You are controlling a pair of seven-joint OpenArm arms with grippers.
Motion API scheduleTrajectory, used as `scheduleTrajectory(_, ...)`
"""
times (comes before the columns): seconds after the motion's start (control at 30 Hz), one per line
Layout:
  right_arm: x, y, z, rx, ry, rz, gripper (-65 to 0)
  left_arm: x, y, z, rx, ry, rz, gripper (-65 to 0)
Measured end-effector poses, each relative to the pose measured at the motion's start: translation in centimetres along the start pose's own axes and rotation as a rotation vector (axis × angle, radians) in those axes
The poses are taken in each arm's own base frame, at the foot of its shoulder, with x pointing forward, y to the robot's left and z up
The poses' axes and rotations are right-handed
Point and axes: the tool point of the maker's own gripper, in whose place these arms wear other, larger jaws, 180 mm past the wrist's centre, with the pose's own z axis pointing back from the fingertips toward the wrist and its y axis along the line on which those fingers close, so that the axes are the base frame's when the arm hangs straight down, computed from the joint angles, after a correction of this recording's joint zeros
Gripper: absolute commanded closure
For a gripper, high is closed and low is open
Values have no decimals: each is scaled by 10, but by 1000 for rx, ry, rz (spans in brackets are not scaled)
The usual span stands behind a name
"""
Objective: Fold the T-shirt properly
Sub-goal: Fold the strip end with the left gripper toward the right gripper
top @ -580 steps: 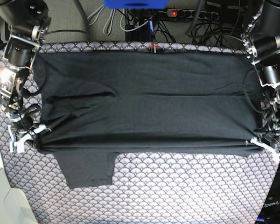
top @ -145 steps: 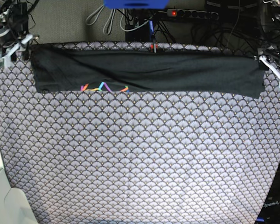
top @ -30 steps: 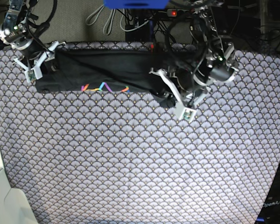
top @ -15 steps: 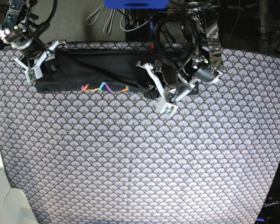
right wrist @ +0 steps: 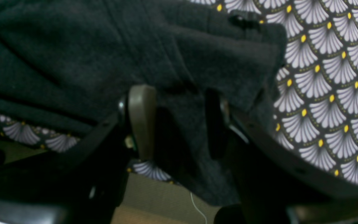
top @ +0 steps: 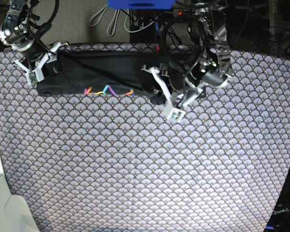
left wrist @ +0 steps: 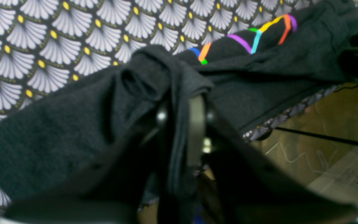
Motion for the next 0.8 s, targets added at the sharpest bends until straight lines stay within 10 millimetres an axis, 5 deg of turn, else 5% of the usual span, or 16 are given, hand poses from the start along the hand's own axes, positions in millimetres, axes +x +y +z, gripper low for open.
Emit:
scheduleTrajectory(0.17, 0, 0, 0, 0, 0, 0, -272, 2, -6, 0, -33, -14, 4, -495)
scheduleTrajectory(0.27, 0, 0, 0, 0, 1, 0, -272, 13, -26, 3, -149, -70, 41, -542)
scheduleTrajectory(0.43, 0, 0, 0, -1, 1, 1, -273, 19, 0, 15, -132, -134, 141, -481)
scheduleTrajectory(0.53, 2, -2, 1, -5, -4, 2, -273, 21, 24, 24, -88, -163, 172, -355)
scheduleTrajectory(0.67, 16, -14, 11, -51, -46, 16, -274, 5, 72, 42, 36, -139, 187, -91)
scheduleTrajectory(0.8, 26, -19, 17, -73, -69, 32, -275, -7, 115, 65, 150, -122, 192, -57)
